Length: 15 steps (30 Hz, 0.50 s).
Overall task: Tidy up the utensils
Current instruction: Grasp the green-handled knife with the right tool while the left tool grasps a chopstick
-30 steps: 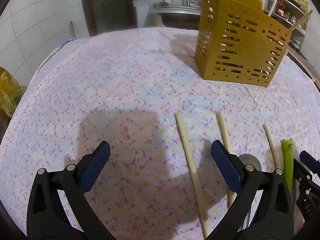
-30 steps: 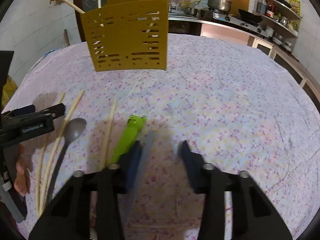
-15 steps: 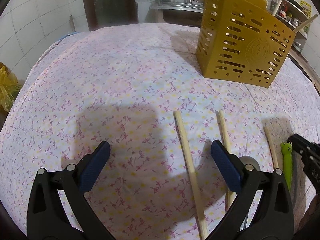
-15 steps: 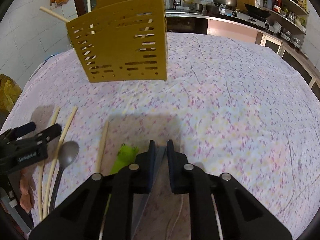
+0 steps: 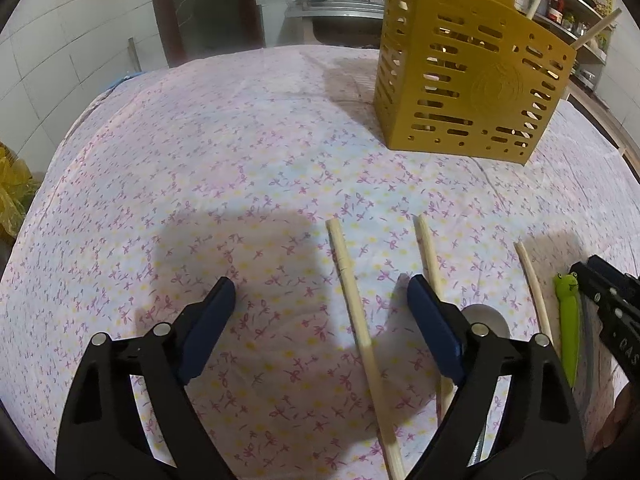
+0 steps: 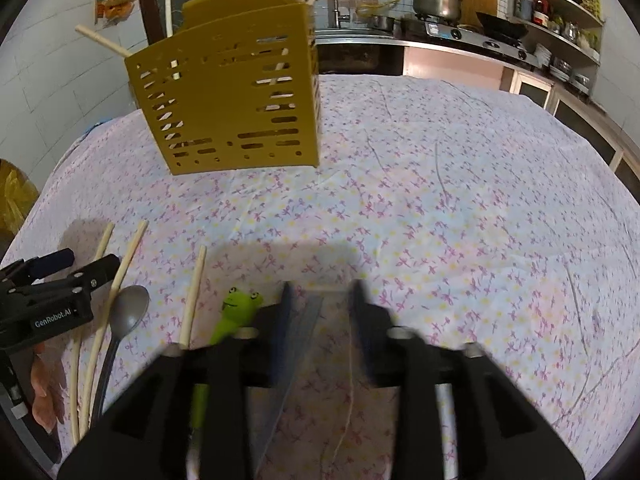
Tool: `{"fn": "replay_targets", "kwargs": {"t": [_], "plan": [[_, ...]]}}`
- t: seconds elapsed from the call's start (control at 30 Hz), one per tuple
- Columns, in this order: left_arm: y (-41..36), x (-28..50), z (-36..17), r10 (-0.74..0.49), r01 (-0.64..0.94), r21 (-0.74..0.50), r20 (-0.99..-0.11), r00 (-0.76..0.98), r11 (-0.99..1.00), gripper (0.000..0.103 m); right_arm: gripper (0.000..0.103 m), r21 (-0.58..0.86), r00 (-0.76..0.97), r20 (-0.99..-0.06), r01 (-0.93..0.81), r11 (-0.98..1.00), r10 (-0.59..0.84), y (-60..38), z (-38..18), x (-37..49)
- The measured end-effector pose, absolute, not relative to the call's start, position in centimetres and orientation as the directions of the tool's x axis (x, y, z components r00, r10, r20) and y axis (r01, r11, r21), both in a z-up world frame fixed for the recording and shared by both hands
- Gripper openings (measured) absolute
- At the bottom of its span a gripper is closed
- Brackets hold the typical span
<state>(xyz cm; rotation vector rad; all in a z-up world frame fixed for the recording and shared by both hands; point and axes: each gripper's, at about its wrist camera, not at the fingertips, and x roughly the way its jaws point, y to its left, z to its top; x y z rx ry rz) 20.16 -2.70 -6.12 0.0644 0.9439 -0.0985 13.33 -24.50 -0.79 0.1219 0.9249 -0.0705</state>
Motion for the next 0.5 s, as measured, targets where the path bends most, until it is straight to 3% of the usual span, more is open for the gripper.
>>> {"fn": "replay_targets", "kwargs": {"t": [0.23, 0.4, 0.5], "plan": [[-2.9, 19.9, -6.0, -0.071, 0.127, 0.004, -0.809, 0.583, 0.992, 0.077, 0.044, 0.012, 0.587, -0.807, 0.124, 0.992, -0.064, -23.5, -0.9, 13.1], [-2.9, 19.8, -5.8, -0.091, 0.14, -0.011, -0.81, 0.579, 0.99, 0.063, 0.021, 0.018, 0.585, -0.81, 0.097, 0.995, -0.042, -23.1, -0.7, 12.7], [-3.1, 19.7, -5.7, -0.1, 0.156, -0.01, -0.808, 0.58, 0.988, 0.051, 0.016, 0.009, 0.588, -0.808, 0.08, 0.997, -0.04, -22.5, -0.7, 12.6]]}}
